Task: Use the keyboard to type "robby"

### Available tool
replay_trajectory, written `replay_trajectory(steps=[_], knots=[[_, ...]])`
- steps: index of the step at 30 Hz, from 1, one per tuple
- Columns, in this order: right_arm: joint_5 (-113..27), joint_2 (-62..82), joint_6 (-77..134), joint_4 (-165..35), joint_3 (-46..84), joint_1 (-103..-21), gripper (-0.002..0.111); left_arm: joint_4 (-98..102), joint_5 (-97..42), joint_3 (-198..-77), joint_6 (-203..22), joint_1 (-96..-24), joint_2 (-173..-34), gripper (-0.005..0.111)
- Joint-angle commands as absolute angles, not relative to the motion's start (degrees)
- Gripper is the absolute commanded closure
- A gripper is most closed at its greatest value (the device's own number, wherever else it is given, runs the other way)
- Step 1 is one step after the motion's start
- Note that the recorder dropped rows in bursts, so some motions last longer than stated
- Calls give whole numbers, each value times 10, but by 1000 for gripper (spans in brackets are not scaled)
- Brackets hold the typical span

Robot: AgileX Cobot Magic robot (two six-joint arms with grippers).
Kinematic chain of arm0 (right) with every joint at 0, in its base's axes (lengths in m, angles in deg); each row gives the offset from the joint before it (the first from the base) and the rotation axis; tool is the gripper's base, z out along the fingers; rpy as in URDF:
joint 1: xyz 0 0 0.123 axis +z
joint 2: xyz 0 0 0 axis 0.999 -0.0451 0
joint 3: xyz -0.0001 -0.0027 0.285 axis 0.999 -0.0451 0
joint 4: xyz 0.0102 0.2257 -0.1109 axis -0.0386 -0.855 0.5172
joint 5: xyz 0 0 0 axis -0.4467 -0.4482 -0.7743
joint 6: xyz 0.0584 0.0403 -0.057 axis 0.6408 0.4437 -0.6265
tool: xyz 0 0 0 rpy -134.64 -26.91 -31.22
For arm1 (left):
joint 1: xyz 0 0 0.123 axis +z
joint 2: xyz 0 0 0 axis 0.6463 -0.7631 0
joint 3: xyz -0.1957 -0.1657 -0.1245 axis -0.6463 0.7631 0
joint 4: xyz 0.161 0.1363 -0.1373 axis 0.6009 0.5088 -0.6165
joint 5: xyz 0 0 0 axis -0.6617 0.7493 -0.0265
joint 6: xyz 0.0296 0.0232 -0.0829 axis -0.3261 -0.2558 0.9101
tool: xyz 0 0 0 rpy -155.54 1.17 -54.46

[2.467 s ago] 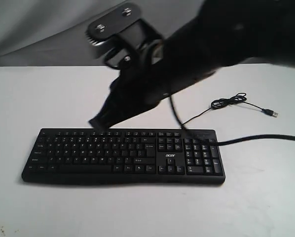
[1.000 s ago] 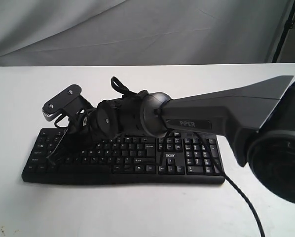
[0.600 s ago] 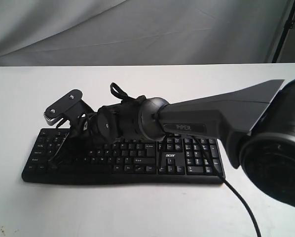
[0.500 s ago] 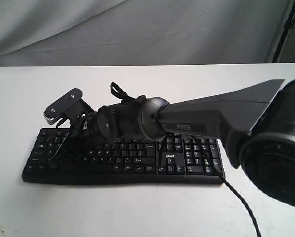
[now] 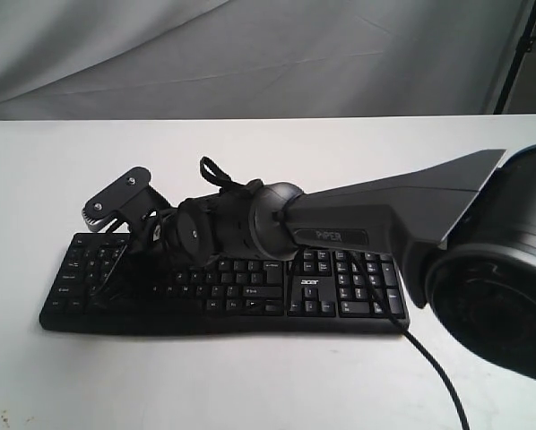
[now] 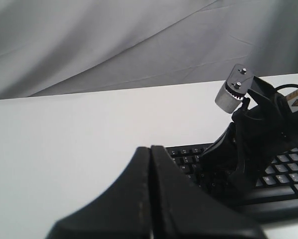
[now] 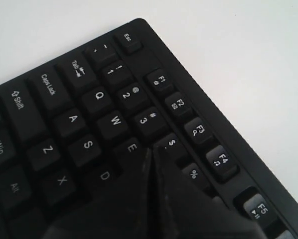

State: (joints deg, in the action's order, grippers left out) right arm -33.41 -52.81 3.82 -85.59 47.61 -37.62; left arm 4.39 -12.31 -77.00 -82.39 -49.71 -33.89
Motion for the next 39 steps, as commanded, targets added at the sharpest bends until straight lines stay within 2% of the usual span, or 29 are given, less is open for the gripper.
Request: replay_trajectory(steps=[1,10,17,39], knots=[[-334,-530,34,-853,480,-376,108,47,-127,-768,-822,-501,-337,107],[-311,-465,34,-829,470,-388,108,47,-127,-768,-822,-501,-337,107],[-316,-359,34,-830,317,-429,108,47,-127,-768,-822,-501,-337,107],[-336,-407,20,-837,301,-441,108,47,-127,-768,-822,-501,-337,107]])
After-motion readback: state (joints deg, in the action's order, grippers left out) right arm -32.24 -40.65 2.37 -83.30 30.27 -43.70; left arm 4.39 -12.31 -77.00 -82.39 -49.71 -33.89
